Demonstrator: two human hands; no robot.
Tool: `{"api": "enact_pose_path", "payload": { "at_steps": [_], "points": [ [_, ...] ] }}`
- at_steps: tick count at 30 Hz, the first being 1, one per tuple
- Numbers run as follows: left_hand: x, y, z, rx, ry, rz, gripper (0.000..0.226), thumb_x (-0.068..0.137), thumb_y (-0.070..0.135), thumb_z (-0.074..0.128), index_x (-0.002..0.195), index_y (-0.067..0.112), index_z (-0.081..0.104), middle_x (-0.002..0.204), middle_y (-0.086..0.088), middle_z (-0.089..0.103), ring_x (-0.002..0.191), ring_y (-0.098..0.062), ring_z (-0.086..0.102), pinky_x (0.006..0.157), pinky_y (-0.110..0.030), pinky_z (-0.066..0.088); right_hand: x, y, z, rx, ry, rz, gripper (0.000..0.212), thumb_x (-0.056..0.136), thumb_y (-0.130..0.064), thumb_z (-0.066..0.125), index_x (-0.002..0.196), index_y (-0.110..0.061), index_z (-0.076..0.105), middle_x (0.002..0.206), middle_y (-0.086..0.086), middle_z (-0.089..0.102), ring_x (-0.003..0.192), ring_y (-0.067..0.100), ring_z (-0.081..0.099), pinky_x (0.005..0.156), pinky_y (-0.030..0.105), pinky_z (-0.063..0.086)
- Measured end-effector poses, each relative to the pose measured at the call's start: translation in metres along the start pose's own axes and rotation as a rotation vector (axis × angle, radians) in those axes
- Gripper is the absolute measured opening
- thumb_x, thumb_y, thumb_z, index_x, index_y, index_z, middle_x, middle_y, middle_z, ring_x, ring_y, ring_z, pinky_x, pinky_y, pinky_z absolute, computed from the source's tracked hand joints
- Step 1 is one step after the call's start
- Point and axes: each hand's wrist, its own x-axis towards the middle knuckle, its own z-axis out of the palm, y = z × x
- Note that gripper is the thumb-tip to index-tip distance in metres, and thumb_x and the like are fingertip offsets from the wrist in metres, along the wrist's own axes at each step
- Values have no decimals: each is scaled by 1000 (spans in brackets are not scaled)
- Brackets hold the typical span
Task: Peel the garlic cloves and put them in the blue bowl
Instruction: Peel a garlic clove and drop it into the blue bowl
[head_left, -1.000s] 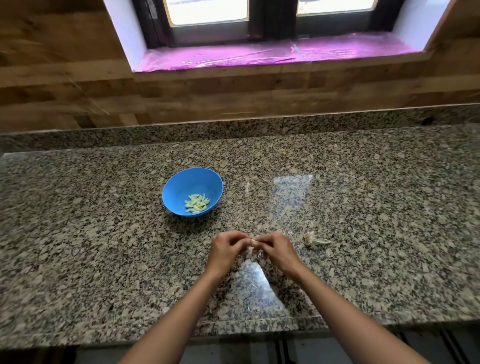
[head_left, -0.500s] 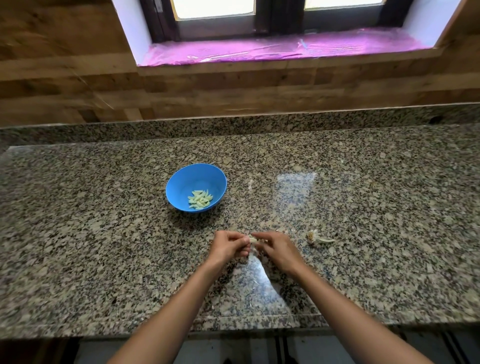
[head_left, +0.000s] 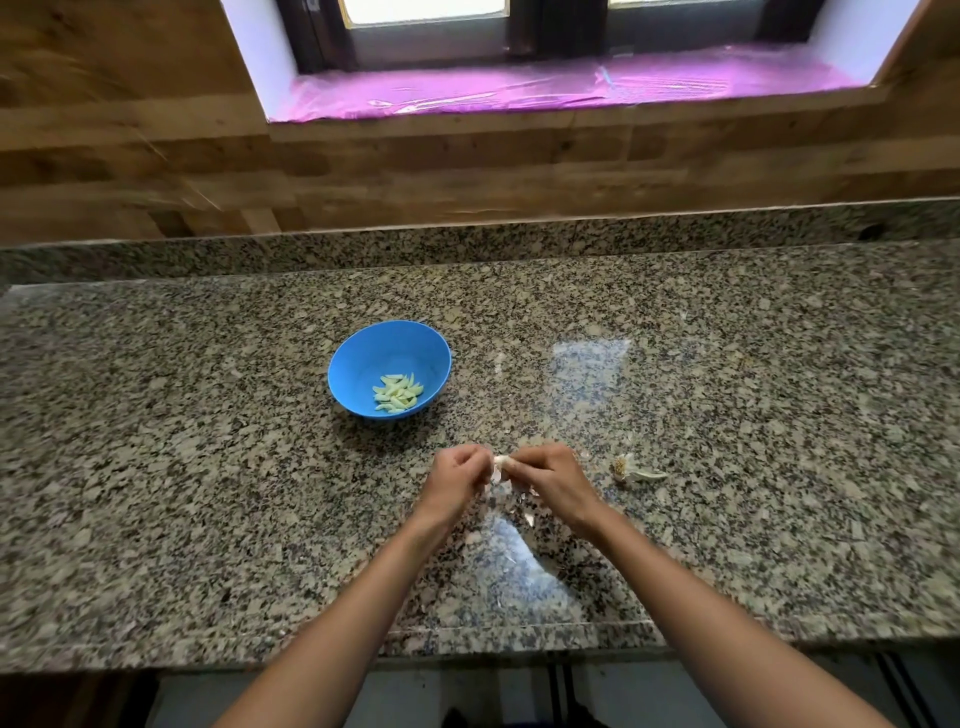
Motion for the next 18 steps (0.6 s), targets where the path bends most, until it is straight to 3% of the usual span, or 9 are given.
{"api": "enact_pose_path", "payload": {
  "at_steps": [2, 7, 13, 16, 18],
  "points": [
    [-1, 5, 1, 50, 22, 106, 23, 90, 4, 52, 68, 5, 58, 60, 0, 49, 54, -8, 40, 51, -17, 35, -4, -6, 1, 224, -41, 75, 28, 93, -17, 52, 66, -12, 59, 63, -1, 51, 54, 7, 41, 51, 17, 33],
    [0, 9, 0, -211, 55, 78, 30, 88, -2, 51, 60, 7, 55, 54, 1, 48, 48, -4, 40, 49, -15, 36, -5, -14, 4, 482, -49, 182, 32, 95, -18, 46, 66, -13, 57, 57, -5, 52, 53, 9, 44, 50, 21, 33],
    [1, 8, 4, 10, 61, 201, 31, 85, 4, 58, 57, 17, 54, 54, 6, 49, 50, -4, 41, 50, -16, 37, -6, -9, -2, 405, -50, 225, 33, 94, -19, 49, 63, -13, 57, 55, -4, 51, 51, 10, 40, 50, 21, 32],
    [8, 3, 0, -29, 146, 135, 26, 85, 3, 60, 60, 12, 60, 56, 6, 55, 52, -4, 48, 54, -18, 42, -9, -6, -1, 414, -78, 201, 30, 94, -19, 50, 67, -11, 60, 58, -3, 56, 52, 10, 44, 50, 20, 35],
    [8, -6, -4, -28, 121, 44, 10, 83, 2, 65, 77, 7, 70, 71, -3, 67, 64, -10, 60, 62, -23, 51, -9, -7, -4, 406, -71, 161, 23, 92, -21, 54, 75, -10, 66, 64, 0, 61, 51, 10, 47, 46, 21, 31]
  ]
}}
